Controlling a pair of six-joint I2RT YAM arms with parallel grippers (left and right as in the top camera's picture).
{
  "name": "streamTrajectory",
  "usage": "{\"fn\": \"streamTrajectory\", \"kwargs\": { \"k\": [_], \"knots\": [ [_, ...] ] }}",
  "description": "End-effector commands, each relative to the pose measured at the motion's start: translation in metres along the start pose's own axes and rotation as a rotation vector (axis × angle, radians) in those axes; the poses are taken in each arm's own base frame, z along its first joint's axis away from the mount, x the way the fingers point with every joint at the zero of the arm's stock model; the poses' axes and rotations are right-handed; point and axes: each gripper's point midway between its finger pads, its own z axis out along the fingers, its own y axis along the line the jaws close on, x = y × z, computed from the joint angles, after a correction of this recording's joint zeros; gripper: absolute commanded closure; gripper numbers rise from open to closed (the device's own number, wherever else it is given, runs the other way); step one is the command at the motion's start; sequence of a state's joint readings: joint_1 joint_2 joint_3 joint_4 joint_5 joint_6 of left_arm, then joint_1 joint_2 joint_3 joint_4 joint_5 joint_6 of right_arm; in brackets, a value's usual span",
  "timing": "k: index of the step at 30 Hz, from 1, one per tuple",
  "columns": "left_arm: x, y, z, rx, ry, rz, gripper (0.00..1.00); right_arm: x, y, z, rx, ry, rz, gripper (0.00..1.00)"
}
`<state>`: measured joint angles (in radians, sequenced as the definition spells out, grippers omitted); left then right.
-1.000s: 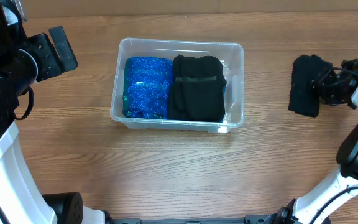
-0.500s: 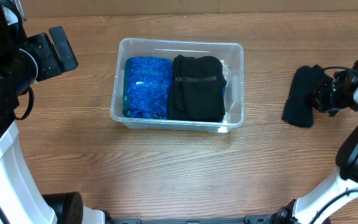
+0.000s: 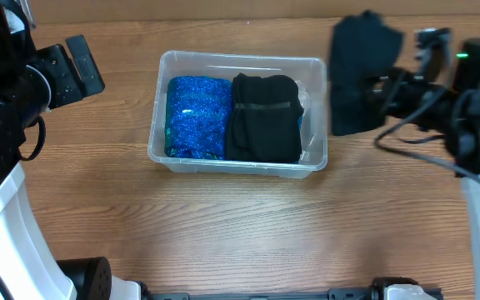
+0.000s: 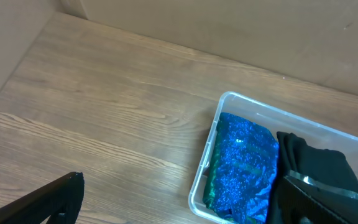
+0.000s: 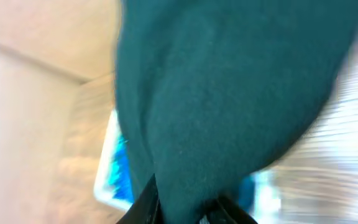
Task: Pack container
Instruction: 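Carry the black garment over and lower it into the bin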
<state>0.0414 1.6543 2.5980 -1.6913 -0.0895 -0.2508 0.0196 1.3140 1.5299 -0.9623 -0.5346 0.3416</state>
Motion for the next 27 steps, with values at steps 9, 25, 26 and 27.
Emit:
{"fn": "streamTrajectory", "kwargs": {
  "k": [9,25,26,27],
  "knots": [
    [-0.001,0.000,0.000,0.002,-0.001,0.016,0.00,0.090,0.087,0.150,-0.088,0.244,0.153,0.88],
    [-0.001,0.000,0.000,0.002,-0.001,0.016,0.00,0.154,0.017,0.246,0.270,0.281,0.002,0.42],
    [-0.001,0.000,0.000,0.002,-0.001,0.016,0.00,0.148,0.023,0.243,0.249,0.274,-0.041,0.40],
    [-0.001,0.000,0.000,0.002,-0.001,0.016,0.00,0.139,0.031,0.237,0.224,0.259,-0.088,0.39]
  ]
}}
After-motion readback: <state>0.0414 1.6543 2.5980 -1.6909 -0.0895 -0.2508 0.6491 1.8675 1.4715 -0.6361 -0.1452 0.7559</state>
